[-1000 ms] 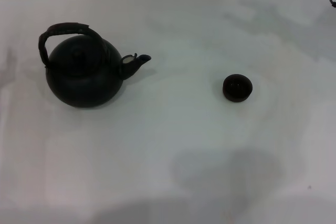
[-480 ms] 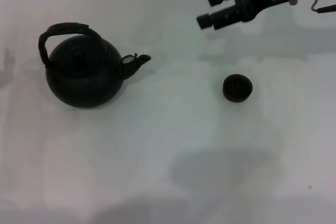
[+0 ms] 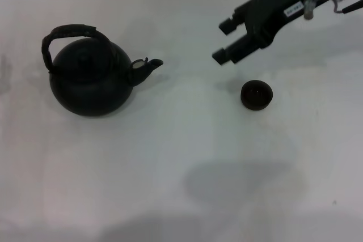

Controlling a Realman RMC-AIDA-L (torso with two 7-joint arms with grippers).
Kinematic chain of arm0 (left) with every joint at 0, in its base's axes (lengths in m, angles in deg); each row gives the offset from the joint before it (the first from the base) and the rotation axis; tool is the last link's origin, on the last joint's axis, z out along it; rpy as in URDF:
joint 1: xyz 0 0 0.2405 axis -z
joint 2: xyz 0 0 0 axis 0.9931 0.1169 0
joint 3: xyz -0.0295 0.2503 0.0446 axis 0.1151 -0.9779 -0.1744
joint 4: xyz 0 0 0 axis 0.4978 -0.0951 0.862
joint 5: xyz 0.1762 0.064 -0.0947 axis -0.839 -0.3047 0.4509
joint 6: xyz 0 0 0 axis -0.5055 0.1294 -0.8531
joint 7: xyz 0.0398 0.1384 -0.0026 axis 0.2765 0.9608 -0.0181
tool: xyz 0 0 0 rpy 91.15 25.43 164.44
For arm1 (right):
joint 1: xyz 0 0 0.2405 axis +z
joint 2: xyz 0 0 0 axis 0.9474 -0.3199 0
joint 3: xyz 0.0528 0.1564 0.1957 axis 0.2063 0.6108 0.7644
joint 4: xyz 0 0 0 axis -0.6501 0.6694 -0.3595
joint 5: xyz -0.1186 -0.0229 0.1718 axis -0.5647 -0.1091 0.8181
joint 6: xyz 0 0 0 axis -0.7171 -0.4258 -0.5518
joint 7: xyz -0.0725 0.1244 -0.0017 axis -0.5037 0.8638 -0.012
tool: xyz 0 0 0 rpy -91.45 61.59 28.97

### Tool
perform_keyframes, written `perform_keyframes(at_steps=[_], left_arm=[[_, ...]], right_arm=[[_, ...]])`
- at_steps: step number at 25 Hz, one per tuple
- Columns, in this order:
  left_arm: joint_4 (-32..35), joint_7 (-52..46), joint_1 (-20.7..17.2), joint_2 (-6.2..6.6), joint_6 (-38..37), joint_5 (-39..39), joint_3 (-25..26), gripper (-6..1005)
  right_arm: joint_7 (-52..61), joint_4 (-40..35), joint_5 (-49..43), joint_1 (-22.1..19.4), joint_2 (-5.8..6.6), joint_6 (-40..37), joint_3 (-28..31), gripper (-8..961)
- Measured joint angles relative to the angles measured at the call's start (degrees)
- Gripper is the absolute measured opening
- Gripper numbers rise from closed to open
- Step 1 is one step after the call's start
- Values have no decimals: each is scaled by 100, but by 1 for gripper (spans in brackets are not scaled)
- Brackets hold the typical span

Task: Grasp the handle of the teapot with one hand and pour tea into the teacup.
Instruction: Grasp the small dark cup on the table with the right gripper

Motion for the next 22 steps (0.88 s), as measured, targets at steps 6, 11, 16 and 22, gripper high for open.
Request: perform_keyframes(at_steps=[6,11,16,22], left_arm=[[1,0,-19,0,0,18,0,681],[0,0,-38,0,0,21,0,682],[1,0,-49,0,0,24,0,682],[9,0,-67,0,1,24,0,681]], right_arm=[[563,-870,-1528,6,-494,-427,301,811],[789,-1441,-2577,28,-912,-983,515,811],[1003,-1678,-2922,101,-1023,-1189,304,811],[1100,-1662,-3176,148,-1022,-1166,168,811]])
